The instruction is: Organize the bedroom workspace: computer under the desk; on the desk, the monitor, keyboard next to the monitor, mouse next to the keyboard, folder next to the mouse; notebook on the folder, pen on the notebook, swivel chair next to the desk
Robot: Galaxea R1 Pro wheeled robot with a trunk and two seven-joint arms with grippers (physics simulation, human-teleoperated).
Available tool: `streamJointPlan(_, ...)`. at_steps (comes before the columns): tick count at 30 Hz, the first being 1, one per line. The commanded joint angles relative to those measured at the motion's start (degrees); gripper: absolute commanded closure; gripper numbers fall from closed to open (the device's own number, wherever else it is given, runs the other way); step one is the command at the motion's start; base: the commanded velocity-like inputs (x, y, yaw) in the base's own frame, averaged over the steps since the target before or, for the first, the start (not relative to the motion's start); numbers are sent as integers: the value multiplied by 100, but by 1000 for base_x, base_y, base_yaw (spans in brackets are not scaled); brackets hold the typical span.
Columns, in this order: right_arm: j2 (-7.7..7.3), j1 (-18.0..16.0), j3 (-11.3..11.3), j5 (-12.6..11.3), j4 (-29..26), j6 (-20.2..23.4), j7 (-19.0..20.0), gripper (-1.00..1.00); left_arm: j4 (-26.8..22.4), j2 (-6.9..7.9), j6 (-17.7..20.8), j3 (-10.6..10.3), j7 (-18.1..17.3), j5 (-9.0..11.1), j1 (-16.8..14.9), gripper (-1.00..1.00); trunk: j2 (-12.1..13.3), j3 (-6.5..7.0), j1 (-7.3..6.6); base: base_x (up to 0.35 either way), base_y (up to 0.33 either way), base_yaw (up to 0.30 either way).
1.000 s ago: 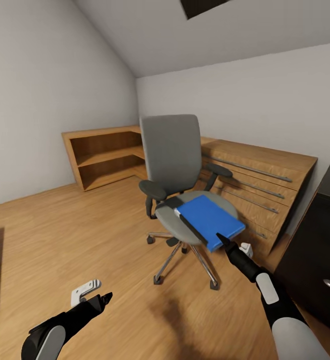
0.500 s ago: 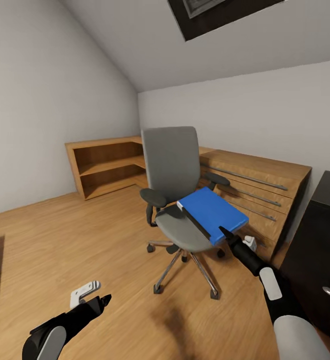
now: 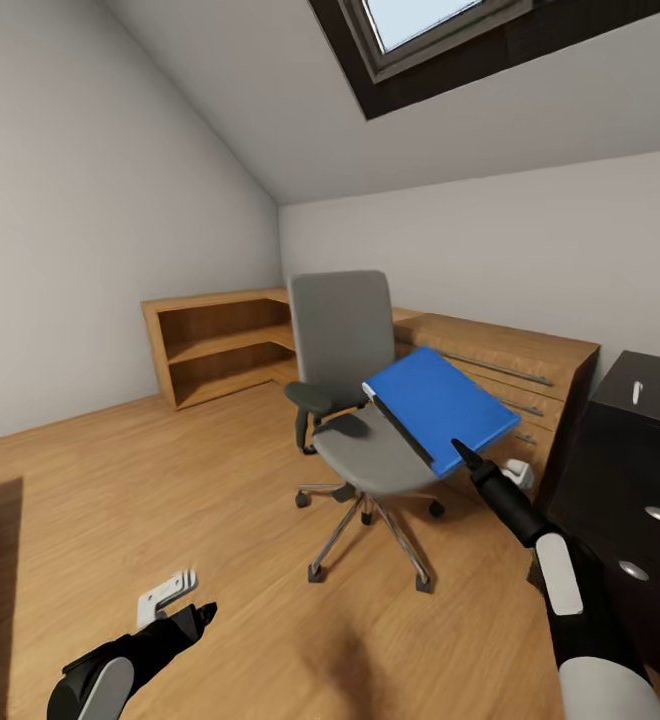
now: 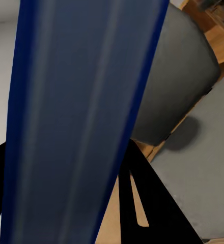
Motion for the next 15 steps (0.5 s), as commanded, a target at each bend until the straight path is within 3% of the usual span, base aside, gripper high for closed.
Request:
streamJointPlan(1,63,87,-17,11,-242,38,4,100,10,1,16,-1,54,61,-3,-100,39,12,-27,-335,0,0)
streamJointPlan(5,254,439,-16,41,-1099,52,-163,100,71,-6,11,-6,62,58,-3,-100,200,84,-115,-337,0,0)
streamJointPlan(8,305,635,-8,38,-1596,136,-393,100,149,-10,-1,-14,64,50,-3,-100,320,138,-181,-323,-3,0)
streamJointPlan(11,281,737,11,144,-2133,848,-830,100,193,-33,-21,-37,78,16,-3,-100,440,192,-247,-120,-6,0)
streamJointPlan(15,226,756,2,247,-2415,1250,-1046,100,323,-41,-38,-125,87,-80,-3,-100,601,264,-335,-26,-1,0)
